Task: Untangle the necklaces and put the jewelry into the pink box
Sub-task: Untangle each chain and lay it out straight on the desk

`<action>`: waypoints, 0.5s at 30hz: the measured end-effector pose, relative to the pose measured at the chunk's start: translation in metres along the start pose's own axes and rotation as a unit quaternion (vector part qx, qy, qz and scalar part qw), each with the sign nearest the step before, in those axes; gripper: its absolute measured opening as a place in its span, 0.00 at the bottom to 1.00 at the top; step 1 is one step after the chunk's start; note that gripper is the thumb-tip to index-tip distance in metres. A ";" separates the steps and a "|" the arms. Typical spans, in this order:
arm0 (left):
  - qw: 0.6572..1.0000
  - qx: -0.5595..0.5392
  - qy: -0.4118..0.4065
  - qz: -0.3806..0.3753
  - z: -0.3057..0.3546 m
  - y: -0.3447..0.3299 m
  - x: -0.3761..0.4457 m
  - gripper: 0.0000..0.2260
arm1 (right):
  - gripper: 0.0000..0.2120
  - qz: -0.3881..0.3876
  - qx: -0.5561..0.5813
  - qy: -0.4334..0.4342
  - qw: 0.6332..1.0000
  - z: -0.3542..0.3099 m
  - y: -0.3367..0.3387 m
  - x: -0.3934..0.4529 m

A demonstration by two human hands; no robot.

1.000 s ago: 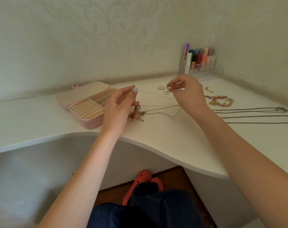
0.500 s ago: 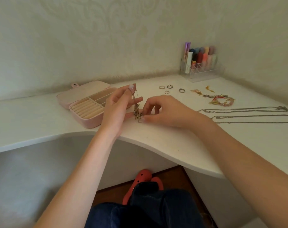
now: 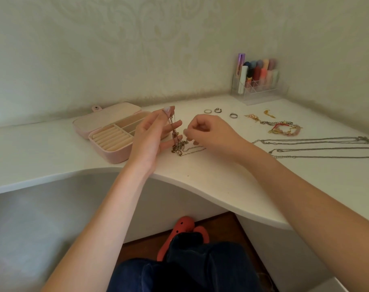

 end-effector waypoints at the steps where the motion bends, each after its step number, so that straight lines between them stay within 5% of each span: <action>1: 1.000 -0.001 0.000 -0.004 0.000 0.000 0.000 0.15 | 0.10 -0.011 -0.020 0.003 1.000 0.001 -0.003 0.000; 7: 0.999 -0.046 -0.004 -0.019 0.000 0.001 0.001 0.15 | 0.06 -0.022 -0.069 0.016 0.997 0.005 -0.009 -0.001; 11: 0.999 -0.046 -0.010 0.004 0.000 0.001 0.001 0.14 | 0.06 0.000 0.086 -0.026 0.996 -0.004 0.004 -0.002; 15: 0.999 -0.028 -0.005 0.020 -0.001 0.000 0.000 0.14 | 0.05 0.032 0.300 -0.064 0.951 -0.012 0.015 -0.003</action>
Point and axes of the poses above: each hand's wrist, its own x-axis towards the middle knuckle, its own y-axis out of the back of the hand, z = x × y, the point moved 2 cm from there along x, towards the middle knuckle, and after that the axes turned 4 degrees about -z, right-handed, at the moved point
